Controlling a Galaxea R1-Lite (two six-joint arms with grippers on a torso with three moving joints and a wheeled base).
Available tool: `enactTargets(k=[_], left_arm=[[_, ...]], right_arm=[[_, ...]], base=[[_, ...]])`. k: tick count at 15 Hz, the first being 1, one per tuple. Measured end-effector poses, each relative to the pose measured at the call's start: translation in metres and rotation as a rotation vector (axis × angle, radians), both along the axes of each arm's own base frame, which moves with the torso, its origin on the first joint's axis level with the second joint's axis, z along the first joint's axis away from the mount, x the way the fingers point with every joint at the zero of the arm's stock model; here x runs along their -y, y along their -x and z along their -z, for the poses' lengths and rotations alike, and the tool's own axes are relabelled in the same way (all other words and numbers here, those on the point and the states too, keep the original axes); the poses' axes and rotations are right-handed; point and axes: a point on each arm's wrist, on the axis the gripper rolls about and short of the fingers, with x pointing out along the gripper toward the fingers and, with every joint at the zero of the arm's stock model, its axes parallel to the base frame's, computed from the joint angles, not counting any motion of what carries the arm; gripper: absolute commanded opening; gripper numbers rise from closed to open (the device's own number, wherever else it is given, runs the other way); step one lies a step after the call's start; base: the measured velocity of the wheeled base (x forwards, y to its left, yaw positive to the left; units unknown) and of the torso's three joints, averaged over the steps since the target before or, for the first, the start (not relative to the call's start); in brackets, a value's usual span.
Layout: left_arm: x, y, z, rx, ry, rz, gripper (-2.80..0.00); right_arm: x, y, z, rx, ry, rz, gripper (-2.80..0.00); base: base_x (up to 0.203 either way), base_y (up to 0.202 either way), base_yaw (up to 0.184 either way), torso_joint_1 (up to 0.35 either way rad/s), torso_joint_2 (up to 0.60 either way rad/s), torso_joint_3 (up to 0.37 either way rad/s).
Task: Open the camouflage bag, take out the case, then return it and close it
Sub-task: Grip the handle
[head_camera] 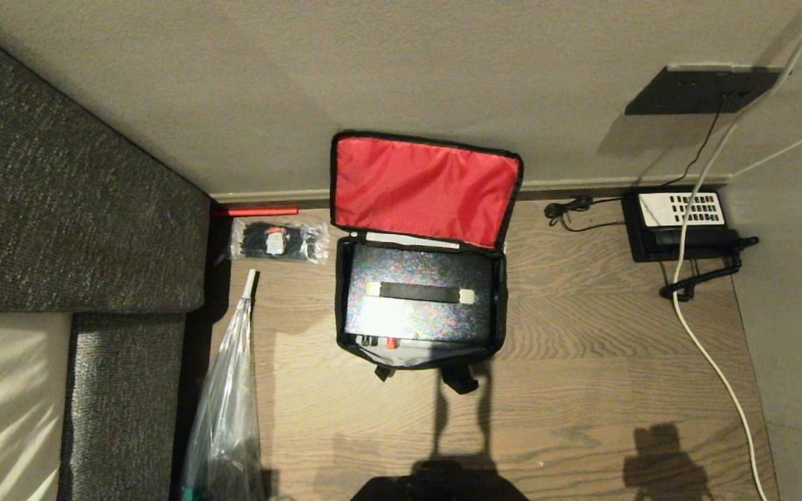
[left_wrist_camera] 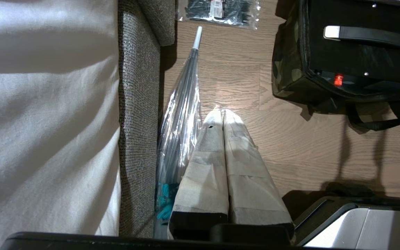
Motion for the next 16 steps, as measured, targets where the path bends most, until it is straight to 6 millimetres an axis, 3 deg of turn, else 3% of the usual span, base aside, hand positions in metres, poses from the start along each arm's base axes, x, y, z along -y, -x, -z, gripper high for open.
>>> enactTargets(k=[3,6,16], left_arm=[[0.000,0.000,0.000,0.000,0.000,0.000,-2.80],[0.000,0.000,0.000,0.000,0.000,0.000,-2.80],[0.000,0.000,0.000,0.000,0.000,0.000,-2.80]], right_arm=[[0.000,0.005,0.001,0.091,-0.001,0.013,-2.80],[0.000,0.006,0.007,0.068,0.153,0.011,-2.80],[0.001,0.006,0.010,0.046,0.095,0.020,-2.80]], base=[[0.000,0.000,0.000,0.000,0.00,0.000],[0.000,0.000,0.000,0.000,0.00,0.000],[0.000,0.000,0.000,0.000,0.00,0.000]])
